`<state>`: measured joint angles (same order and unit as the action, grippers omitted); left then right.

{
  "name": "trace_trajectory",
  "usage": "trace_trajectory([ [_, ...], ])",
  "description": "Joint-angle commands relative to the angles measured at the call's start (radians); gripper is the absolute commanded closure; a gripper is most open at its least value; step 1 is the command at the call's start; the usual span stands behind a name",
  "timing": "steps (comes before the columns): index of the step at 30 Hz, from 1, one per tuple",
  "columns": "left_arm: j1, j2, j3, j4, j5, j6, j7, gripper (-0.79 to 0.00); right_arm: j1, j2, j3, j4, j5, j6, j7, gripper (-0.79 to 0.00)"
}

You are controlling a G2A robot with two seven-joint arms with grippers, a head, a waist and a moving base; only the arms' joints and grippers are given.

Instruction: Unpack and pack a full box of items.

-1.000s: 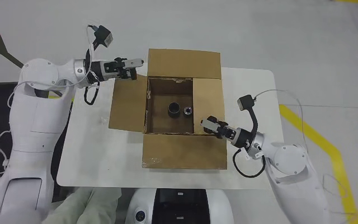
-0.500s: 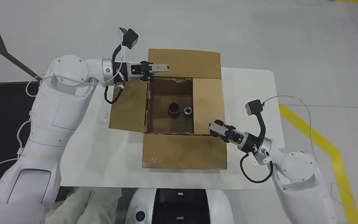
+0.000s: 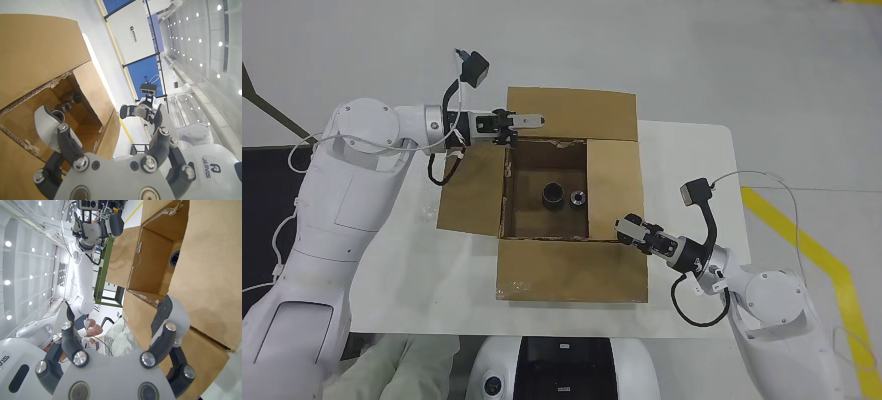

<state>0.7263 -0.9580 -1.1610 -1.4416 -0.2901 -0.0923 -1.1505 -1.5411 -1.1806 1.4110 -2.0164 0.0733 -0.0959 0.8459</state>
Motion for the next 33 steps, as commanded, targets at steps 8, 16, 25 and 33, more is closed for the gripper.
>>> trace_trajectory([
  [8, -0.051, -0.024, 0.098, -0.04, 0.018, 0.085, 0.033, -0.785, -0.028, 0.006, -0.007, -0.029, 0.021, 0.001, 0.006, -0.785],
  [16, -0.14, -0.084, 0.29, 0.008, 0.05, 0.113, 0.08, -0.785, -0.069, 0.015, -0.012, -0.054, 0.039, -0.009, 0.033, -0.785],
  [25, -0.168, -0.131, 0.399, 0.052, 0.066, 0.124, 0.139, -0.785, -0.089, 0.022, -0.021, -0.05, 0.06, -0.009, 0.029, -0.785],
  [33, -0.155, -0.154, 0.451, 0.096, 0.142, 0.136, 0.206, -0.785, -0.094, 0.027, -0.031, -0.047, 0.063, -0.005, 0.017, -0.785],
])
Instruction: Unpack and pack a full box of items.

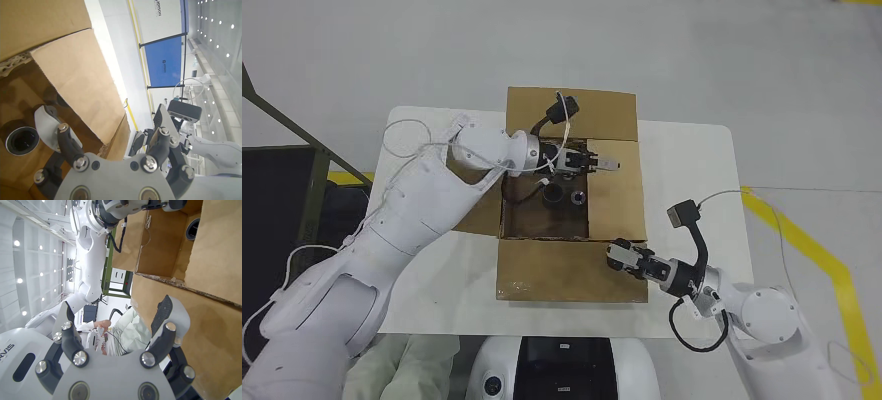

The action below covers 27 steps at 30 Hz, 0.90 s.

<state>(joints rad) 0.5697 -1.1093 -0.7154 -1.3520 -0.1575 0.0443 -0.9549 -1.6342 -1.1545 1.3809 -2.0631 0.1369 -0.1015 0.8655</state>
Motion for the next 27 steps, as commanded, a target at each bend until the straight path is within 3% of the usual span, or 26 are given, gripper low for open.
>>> trace_trajectory([
  [1, 0.004, -0.006, 0.009, 0.014, 0.017, 0.0, 0.022, -0.785, -0.001, 0.001, -0.002, 0.0, 0.0, 0.002, -0.005, -0.785],
  [17, 0.012, -0.055, 0.002, 0.115, -0.072, -0.147, 0.115, -0.785, 0.01, 0.007, -0.057, 0.005, 0.017, 0.052, -0.029, -0.785],
  [27, 0.039, -0.051, -0.066, 0.068, -0.124, -0.202, 0.082, -0.785, 0.038, 0.008, -0.094, 0.029, 0.054, 0.087, -0.029, -0.785],
])
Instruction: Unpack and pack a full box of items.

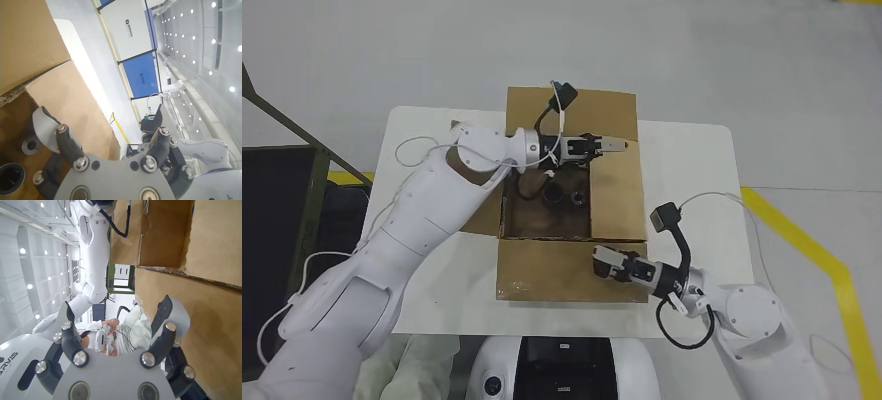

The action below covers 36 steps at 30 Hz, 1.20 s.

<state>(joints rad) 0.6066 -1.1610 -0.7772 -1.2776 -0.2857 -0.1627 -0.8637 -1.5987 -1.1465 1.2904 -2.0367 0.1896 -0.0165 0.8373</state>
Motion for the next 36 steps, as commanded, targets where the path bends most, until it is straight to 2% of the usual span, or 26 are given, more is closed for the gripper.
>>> trace_trajectory([
  [1, 0.005, 0.002, -0.008, -0.01, 0.005, 0.008, -0.011, -0.785, 0.005, 0.0, -0.007, 0.005, 0.002, 0.003, -0.001, -0.785],
  [12, 0.025, -0.013, -0.033, -0.029, -0.073, -0.042, -0.019, -0.785, 0.029, 0.0, -0.045, 0.049, 0.035, 0.016, -0.03, -0.785],
  [22, 0.031, -0.021, -0.061, -0.053, -0.109, -0.066, -0.042, -0.785, 0.042, -0.005, -0.028, 0.093, 0.065, -0.031, -0.163, -0.785],
  [28, 0.065, -0.003, -0.137, -0.111, -0.106, -0.08, -0.059, -0.785, -0.017, 0.002, 0.027, 0.049, 0.079, -0.088, -0.19, -0.785],
  [36, 0.151, 0.043, -0.309, -0.227, -0.058, -0.06, -0.087, -0.785, -0.093, 0.009, 0.102, -0.012, 0.069, -0.185, -0.247, -0.785],
])
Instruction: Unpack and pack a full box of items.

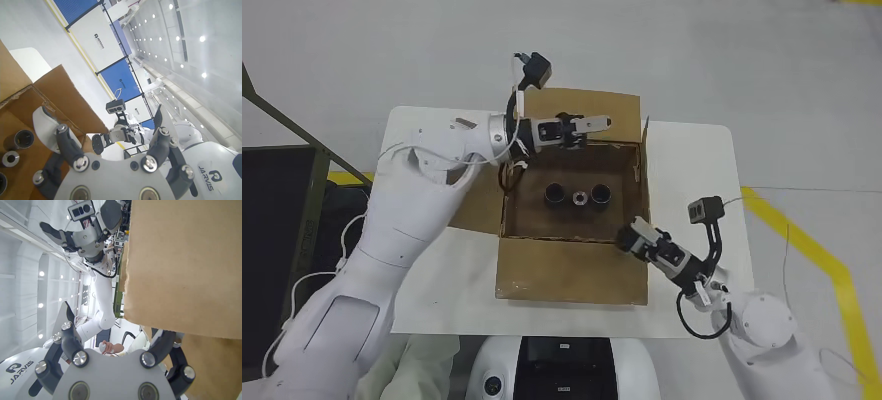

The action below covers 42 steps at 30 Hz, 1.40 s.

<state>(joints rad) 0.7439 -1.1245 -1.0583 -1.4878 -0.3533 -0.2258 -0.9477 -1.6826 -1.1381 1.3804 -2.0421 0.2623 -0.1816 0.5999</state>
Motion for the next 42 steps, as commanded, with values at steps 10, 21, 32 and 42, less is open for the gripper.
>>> trace_trajectory([
  [10, 0.097, 0.053, -0.207, -0.098, 0.087, 0.032, -0.062, -0.785, -0.067, 0.007, 0.1, -0.049, -0.106, -0.032, -0.102, -0.785],
  [21, 0.127, 0.096, -0.363, -0.049, 0.033, 0.066, -0.295, -0.785, -0.057, 0.007, 0.131, -0.025, -0.149, 0.018, -0.16, -0.785],
  [32, 0.172, 0.138, -0.514, -0.006, -0.031, 0.085, -0.46, -0.785, -0.001, 0.004, 0.122, 0.037, -0.171, 0.068, -0.199, -0.785],
  [42, 0.161, 0.169, -0.614, 0.123, -0.019, 0.088, -0.46, -0.785, 0.039, 0.0, 0.108, 0.074, -0.196, 0.111, -0.228, -0.785],
])
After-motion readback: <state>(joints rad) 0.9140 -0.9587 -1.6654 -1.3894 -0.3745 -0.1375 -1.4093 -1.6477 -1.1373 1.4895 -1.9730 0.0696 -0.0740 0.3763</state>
